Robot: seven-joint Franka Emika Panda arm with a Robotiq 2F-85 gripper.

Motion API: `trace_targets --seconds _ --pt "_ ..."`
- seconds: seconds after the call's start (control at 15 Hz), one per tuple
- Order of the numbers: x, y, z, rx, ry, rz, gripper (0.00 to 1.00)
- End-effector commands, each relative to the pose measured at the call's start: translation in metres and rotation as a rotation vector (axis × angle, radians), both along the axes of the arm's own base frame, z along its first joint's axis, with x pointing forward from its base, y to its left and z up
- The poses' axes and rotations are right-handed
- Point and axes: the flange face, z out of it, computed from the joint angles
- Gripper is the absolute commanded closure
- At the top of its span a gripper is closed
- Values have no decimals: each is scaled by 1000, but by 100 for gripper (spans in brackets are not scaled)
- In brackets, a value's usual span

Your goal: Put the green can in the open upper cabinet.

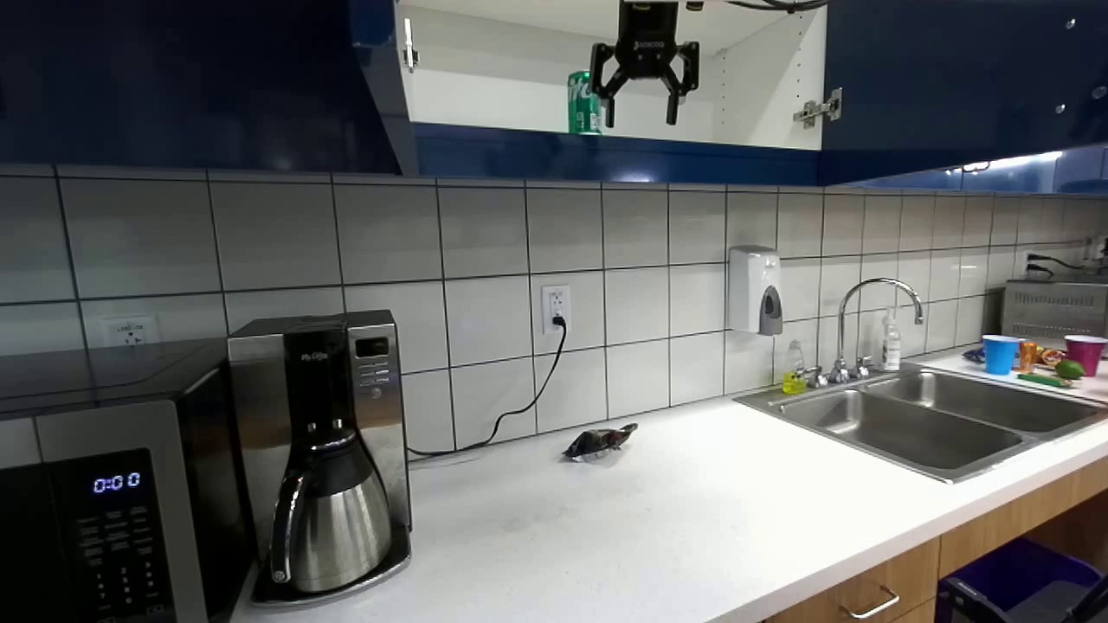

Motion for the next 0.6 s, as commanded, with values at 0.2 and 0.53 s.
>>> trace_targets --seconds 0.2,0.53 --pt "-46 -17 -93 9 46 66 0" --pt "-57 -26 -170 2 123 79 0"
